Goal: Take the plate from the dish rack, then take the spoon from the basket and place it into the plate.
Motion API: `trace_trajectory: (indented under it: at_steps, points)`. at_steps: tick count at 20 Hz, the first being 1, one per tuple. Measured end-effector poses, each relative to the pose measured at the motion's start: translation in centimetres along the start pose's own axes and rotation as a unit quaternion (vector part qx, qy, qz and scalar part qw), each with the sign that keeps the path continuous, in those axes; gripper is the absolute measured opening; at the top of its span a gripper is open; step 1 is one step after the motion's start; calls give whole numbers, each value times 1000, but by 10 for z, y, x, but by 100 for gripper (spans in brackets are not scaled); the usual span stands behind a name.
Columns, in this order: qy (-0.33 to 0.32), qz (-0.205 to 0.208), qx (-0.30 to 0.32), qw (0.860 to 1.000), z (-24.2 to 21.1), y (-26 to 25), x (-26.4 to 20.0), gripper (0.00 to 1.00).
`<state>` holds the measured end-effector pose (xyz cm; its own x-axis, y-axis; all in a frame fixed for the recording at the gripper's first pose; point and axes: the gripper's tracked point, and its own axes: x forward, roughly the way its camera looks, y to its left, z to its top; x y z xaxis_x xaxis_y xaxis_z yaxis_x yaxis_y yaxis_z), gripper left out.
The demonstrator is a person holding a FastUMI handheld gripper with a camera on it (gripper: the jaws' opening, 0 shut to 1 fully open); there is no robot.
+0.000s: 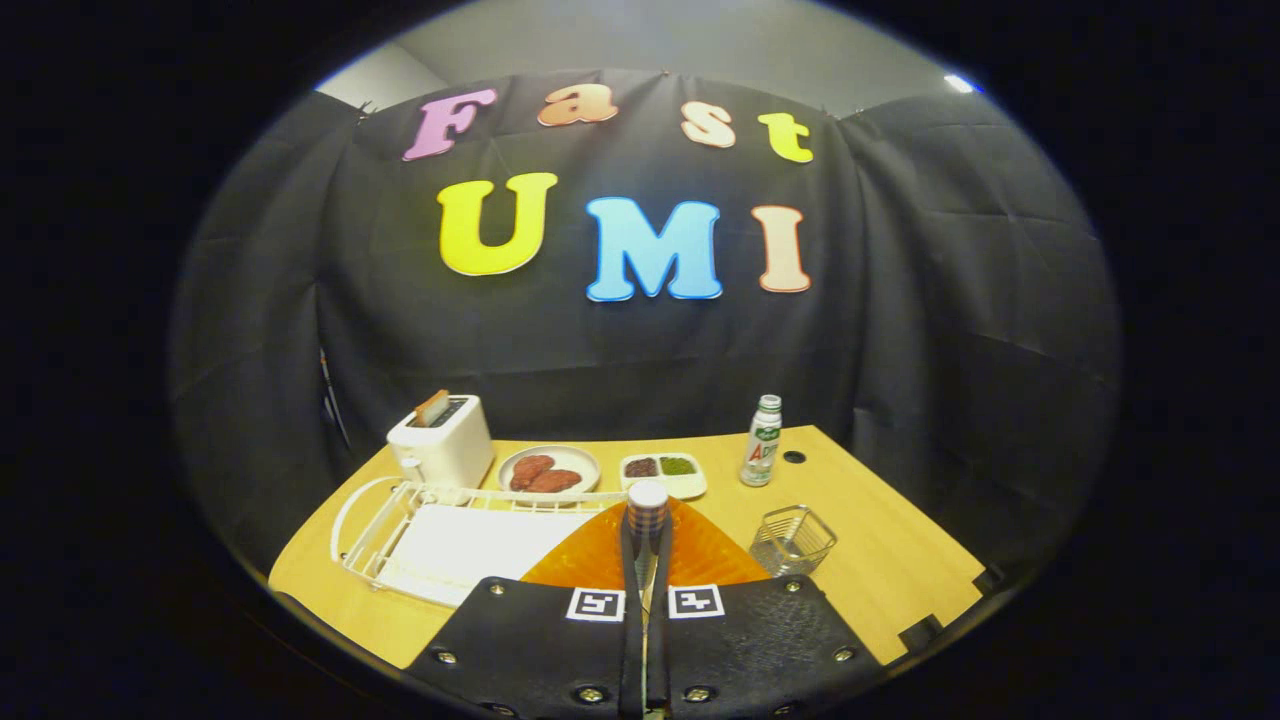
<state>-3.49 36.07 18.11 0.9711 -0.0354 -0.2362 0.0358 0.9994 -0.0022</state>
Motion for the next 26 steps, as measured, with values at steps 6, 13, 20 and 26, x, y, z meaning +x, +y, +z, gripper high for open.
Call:
trace_trajectory:
  at_steps: [6,13,20,26]
  points:
    - [30,63,-1,998,-49,64,-17,2]
    - [54,84,-7,995,-98,88,-20,2]
    - [72,106,10,992,-140,88,-17,2]
    - [75,97,32,992,-148,72,-17,11]
